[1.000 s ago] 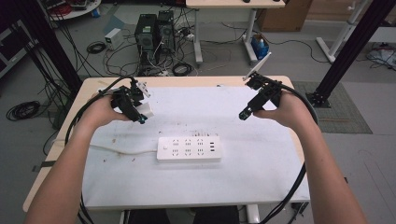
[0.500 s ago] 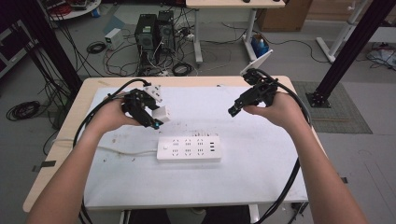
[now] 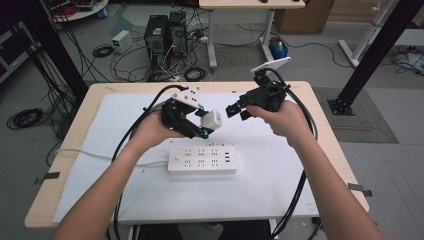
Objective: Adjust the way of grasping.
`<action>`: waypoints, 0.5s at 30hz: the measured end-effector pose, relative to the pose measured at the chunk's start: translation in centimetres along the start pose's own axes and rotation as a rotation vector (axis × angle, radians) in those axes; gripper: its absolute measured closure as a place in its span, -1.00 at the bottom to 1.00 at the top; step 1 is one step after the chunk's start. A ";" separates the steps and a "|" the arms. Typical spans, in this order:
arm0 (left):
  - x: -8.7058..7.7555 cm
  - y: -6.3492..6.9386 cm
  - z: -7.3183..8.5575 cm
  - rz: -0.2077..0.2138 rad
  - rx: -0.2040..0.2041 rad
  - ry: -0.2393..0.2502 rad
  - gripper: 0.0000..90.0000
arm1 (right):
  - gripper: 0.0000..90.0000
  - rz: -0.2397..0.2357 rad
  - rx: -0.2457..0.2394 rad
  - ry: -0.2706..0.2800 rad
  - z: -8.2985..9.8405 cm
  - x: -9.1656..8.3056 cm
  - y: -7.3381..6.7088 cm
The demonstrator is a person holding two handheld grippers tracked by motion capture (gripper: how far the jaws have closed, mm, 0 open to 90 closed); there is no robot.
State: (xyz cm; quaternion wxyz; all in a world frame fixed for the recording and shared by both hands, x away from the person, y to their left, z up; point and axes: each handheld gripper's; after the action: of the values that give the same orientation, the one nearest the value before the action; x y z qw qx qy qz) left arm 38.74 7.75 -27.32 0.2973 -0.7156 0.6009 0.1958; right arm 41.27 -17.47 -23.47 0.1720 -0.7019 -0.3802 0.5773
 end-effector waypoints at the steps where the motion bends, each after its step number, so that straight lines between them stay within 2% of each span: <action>1: 0.0 0.0 0.0 0.000 0.000 0.000 -0.07 | -0.38 0.000 0.000 0.000 0.0 0.0 0.0; 2: 0.4 0.2 -0.5 0.000 0.002 0.011 -0.07 | -0.38 -0.025 0.008 0.003 0.0 0.0 -0.1; 3: 0.4 0.2 -0.5 0.000 0.002 0.011 -0.07 | -0.38 -0.025 0.008 0.003 0.0 0.0 -0.1; 4: 0.9 0.3 -0.9 0.000 0.005 0.020 -0.07 | -0.36 -0.018 0.034 -0.016 -0.2 1.0 -0.1; 5: 1.1 0.3 -1.1 -0.005 0.019 0.014 -0.07 | -0.33 -0.018 0.033 -0.017 -0.2 1.2 -0.2; 6: 1.3 0.3 -1.1 -0.006 0.016 0.012 -0.07 | -0.29 -0.023 0.035 -0.025 -0.2 1.5 -0.1; 8: 1.6 0.3 -1.3 -0.007 0.024 0.013 -0.07 | -0.17 -0.025 0.035 -0.050 -0.2 2.1 -0.1; 9: 1.7 0.3 -1.4 -0.008 0.023 0.020 -0.07 | -0.01 -0.017 0.037 -0.055 -0.2 2.4 0.0; 11: 1.9 0.4 -1.5 -0.021 0.029 0.025 -0.07 | 0.21 -0.032 0.038 -0.074 -0.3 3.0 0.2; 12: 1.9 0.4 -1.5 -0.021 0.029 0.025 -0.07 | 0.22 -0.033 0.037 -0.073 -0.2 3.1 0.2; 15: 1.8 0.5 -1.5 -0.055 0.063 0.011 -0.06 | 0.35 -0.045 0.042 -0.068 -0.3 3.2 0.6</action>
State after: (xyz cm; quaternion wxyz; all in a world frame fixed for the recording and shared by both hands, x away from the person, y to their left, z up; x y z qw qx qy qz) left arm 38.46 5.35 -27.42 0.3218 -0.7232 0.5885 0.1645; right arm 41.94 -15.50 -25.95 0.1867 -0.6693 -0.3893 0.6046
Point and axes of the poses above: each handheld gripper's, and its own axes: x roughly forward along the jaws, z roughly out of its underside, y roughly to its right, and after that the axes turned 5 degrees about x, right-handed
